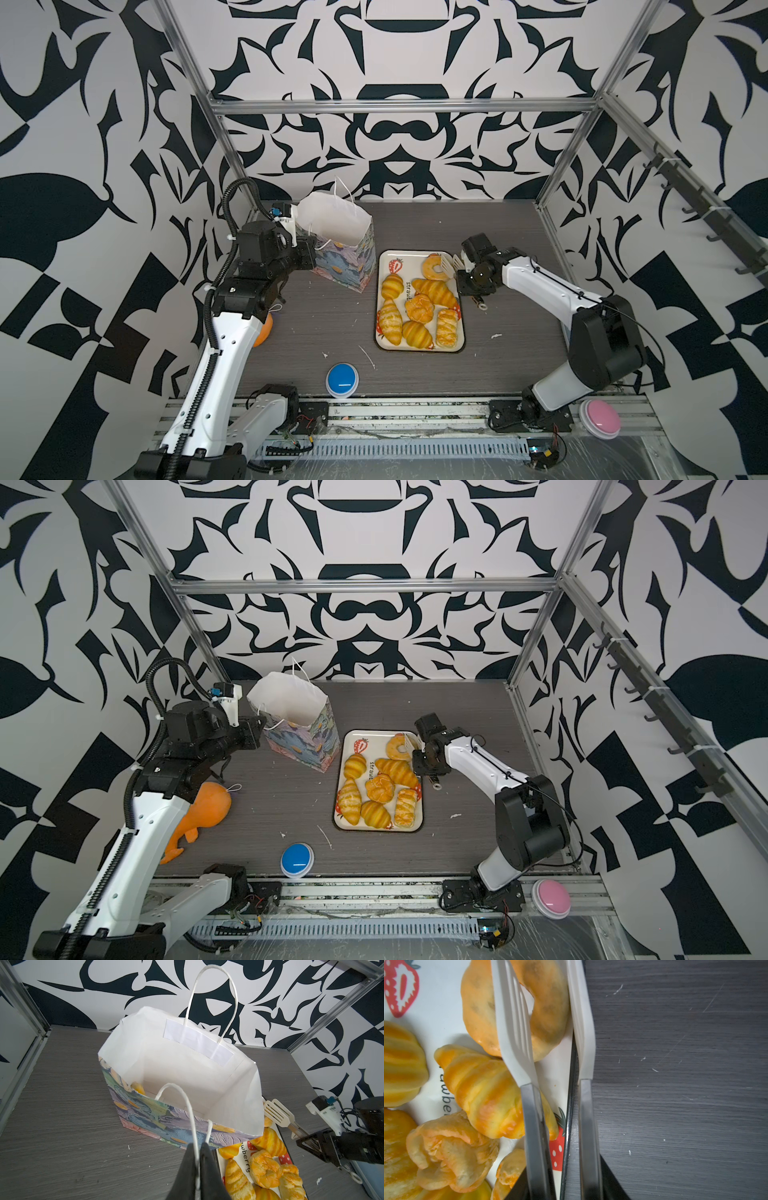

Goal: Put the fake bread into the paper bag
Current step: 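Close the tongs on the ring donut with the right gripper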

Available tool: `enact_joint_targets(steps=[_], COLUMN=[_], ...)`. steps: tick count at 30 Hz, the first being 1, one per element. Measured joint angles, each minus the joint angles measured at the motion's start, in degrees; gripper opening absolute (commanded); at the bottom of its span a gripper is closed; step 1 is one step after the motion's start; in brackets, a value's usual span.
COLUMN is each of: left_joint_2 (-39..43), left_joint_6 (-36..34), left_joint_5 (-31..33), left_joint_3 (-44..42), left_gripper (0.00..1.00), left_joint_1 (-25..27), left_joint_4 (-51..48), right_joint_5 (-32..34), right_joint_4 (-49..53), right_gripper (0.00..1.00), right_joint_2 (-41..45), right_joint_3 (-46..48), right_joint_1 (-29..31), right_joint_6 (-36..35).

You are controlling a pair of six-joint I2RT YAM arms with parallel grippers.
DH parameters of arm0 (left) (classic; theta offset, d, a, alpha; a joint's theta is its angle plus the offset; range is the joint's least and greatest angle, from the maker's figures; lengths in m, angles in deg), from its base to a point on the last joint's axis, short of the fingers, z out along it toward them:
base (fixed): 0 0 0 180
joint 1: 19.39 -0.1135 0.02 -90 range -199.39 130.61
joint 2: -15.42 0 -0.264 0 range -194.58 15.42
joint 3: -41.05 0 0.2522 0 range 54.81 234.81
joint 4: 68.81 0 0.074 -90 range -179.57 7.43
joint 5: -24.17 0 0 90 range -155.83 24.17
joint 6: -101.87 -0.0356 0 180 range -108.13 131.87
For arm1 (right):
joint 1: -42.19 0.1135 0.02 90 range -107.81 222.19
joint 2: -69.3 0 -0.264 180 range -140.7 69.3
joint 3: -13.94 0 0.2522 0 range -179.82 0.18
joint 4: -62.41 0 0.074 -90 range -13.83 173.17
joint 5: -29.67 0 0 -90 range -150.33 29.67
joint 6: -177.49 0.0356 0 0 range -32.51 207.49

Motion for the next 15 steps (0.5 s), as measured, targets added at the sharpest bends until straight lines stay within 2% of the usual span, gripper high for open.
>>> enact_joint_targets(steps=[15], left_joint_2=[0.0], left_joint_6=[0.0], left_joint_5=[0.0], left_joint_3=[0.0], left_gripper=[0.11], left_joint_1=[0.0], left_joint_4=[0.0], right_joint_5=[0.1], right_joint_4=[0.0], right_gripper=[0.30], right_joint_2=[-0.6], right_joint_3=[-0.3], right_joint_1=[0.1], right_joint_6=[0.1])
